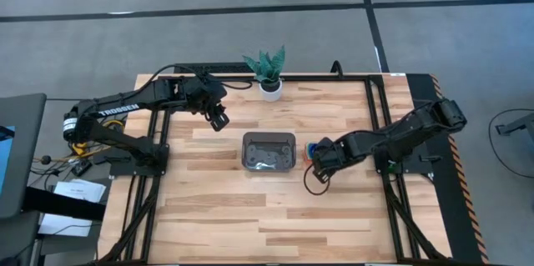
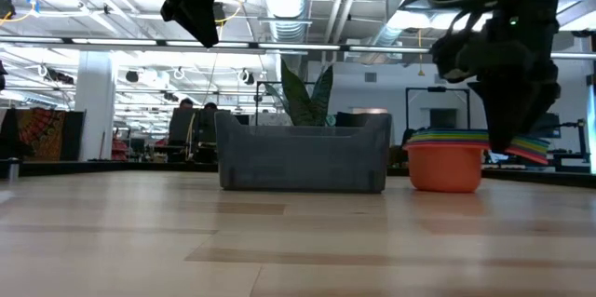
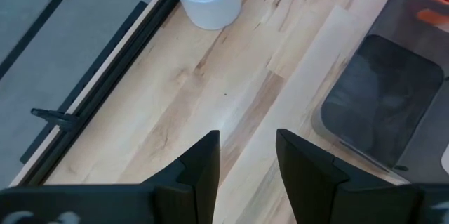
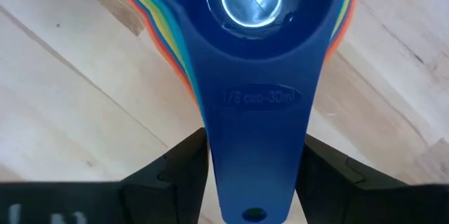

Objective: Nest measuring cups in basket
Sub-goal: Put the nested measuring cups into the black bin

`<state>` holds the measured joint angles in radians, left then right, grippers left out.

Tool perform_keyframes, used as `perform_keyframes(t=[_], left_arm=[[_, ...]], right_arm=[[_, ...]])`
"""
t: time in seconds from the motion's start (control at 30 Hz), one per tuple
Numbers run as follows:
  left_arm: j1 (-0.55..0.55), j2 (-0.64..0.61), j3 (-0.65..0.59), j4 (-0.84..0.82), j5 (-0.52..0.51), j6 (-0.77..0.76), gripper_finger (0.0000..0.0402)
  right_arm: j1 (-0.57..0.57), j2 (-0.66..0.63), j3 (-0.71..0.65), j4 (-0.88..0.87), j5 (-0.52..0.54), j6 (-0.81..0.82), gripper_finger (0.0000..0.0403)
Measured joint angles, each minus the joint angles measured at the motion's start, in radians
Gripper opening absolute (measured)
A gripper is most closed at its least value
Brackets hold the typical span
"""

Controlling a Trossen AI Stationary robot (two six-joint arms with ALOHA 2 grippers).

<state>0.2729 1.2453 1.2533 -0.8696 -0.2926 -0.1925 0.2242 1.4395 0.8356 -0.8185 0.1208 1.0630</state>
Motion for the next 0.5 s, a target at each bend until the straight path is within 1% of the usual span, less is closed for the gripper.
perform_keyframes(t=[0.13, 0.37, 0.5], left_arm=[[0.000, 0.000, 0.000, 0.000, 0.000, 0.000, 0.0130], [0.000, 0.000, 0.000, -0.001, 0.000, 0.012, 0.0130], [0.000, 0.000, 0.000, -0.001, 0.000, 0.013, 0.0130]], right_arm=[[-0.017, 0.000, 0.000, 0.004, -0.019, -0.033, 0.0204], [-0.032, 0.000, 0.000, 0.004, -0.040, -0.055, 0.0158], [-0.031, 0.000, 0.000, 0.004, -0.040, -0.055, 0.0154]])
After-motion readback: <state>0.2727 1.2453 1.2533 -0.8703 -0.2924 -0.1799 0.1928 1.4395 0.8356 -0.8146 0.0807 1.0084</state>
